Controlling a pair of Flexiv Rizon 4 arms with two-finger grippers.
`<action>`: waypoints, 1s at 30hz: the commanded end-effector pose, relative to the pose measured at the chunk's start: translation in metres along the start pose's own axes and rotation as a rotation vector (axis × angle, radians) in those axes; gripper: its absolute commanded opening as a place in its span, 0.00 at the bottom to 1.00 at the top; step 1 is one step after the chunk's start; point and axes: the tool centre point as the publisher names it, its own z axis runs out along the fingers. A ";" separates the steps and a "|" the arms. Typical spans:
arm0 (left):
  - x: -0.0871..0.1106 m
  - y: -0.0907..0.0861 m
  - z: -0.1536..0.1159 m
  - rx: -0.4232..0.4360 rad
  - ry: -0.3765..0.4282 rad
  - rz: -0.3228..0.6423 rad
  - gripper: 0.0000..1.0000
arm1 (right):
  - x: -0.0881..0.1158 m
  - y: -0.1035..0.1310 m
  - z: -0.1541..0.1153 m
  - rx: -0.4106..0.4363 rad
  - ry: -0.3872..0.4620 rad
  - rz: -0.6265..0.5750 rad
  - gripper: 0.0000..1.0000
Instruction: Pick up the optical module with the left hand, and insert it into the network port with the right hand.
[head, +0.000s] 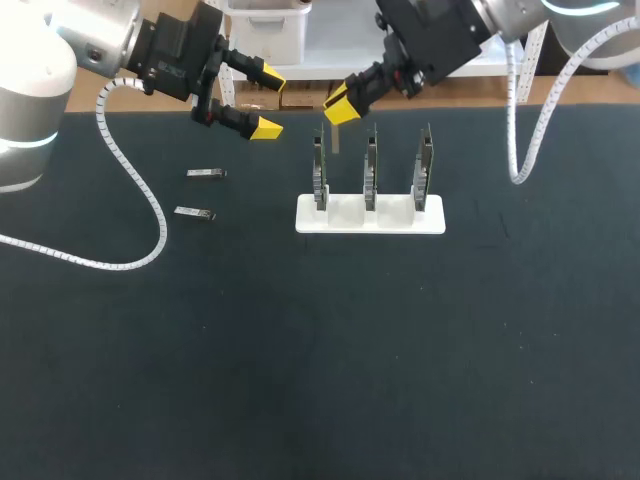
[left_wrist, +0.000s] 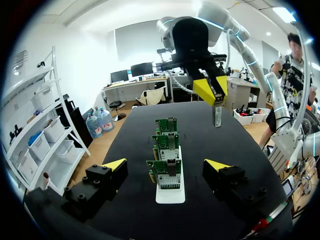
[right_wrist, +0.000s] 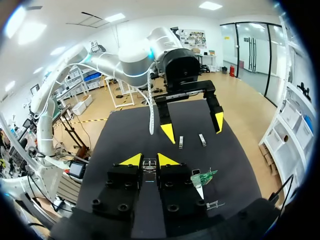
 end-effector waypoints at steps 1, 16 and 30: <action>-0.001 0.002 0.000 0.005 0.006 -0.002 1.00 | 0.000 -0.005 0.002 -0.013 0.004 0.003 0.00; -0.001 0.002 0.000 0.005 0.006 -0.002 1.00 | 0.004 0.005 0.010 -0.015 0.006 0.018 0.00; -0.001 0.002 0.000 0.005 0.006 -0.002 1.00 | 0.001 0.006 0.007 -0.006 0.012 0.014 0.00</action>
